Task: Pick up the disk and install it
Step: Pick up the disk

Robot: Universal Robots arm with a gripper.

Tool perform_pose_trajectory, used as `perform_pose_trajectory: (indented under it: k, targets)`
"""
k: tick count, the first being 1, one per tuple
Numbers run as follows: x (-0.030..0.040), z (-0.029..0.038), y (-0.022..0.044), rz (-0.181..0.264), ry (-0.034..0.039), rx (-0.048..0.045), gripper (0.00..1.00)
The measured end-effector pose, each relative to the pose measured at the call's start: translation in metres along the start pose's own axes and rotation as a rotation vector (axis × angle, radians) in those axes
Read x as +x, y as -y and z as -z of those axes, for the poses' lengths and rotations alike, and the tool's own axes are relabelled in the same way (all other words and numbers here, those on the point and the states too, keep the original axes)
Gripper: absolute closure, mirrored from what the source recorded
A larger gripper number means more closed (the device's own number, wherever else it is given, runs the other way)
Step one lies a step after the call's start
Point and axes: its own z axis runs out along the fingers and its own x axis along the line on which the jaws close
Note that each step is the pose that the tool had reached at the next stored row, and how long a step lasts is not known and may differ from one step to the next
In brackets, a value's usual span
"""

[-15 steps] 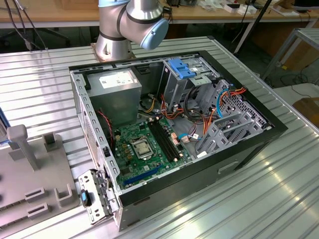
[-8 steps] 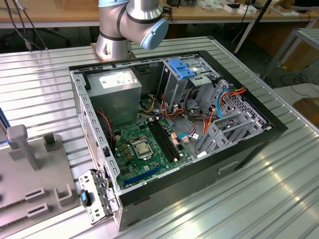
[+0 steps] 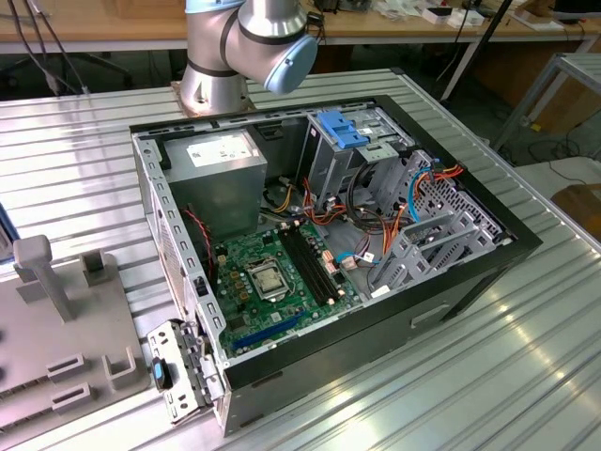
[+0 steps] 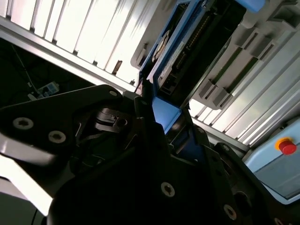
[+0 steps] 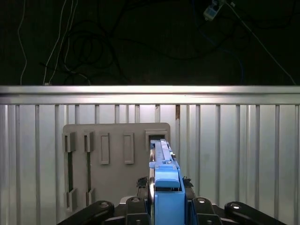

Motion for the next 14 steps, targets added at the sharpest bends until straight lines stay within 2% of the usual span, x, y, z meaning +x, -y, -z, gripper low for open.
perform_pose_trajectory:
  k: [1,7,11,14]
  targets:
    - [0.0,0.0037,0.0,0.0,-0.0003,0.0017,0.63]
    - [0.0,0.0151,0.0002,0.0,-0.0005,0.0074,0.63]
    - [0.0001,0.0286,0.0004,0.0,-0.0004,0.0107,0.63]
    - [0.0001,0.0357,0.0005,0.0,-0.0004,0.0124,0.63]
